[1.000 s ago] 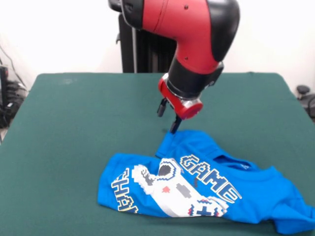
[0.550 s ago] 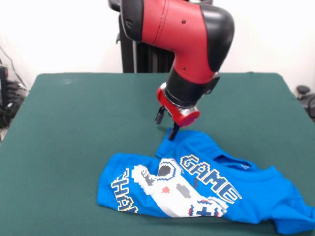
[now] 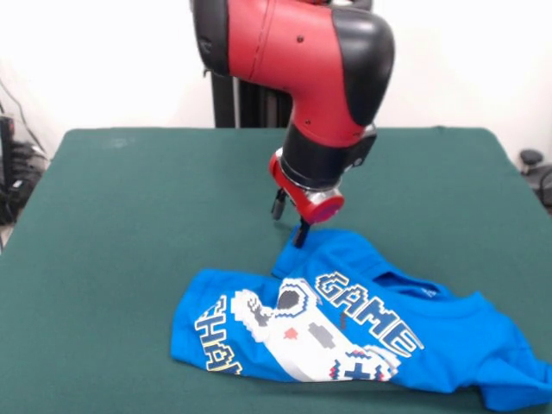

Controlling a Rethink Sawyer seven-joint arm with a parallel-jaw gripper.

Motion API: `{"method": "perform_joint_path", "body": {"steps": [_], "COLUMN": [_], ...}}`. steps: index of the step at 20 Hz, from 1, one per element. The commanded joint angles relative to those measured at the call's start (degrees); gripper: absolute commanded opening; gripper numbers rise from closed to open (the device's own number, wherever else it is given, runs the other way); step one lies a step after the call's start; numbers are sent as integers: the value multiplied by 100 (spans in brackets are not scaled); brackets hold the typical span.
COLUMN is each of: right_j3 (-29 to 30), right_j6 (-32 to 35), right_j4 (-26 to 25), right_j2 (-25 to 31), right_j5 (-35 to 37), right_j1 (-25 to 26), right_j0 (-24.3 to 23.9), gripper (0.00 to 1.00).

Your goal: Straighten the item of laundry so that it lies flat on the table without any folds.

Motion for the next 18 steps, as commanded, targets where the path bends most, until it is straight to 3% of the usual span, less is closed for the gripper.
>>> {"method": "perform_joint_path", "body": {"steps": [1, 11, 18], "right_j3": [402, 368, 297], "right_j6": [-266, -406, -184], "right_j4": [-133, -253, -241], "right_j2": [1289, 1750, 1638], "right_j5": [-1120, -1233, -1032], "right_j1": [822, 933, 915], "right_j0": [-468, -833, -677], "gripper": [0, 0, 0]}}
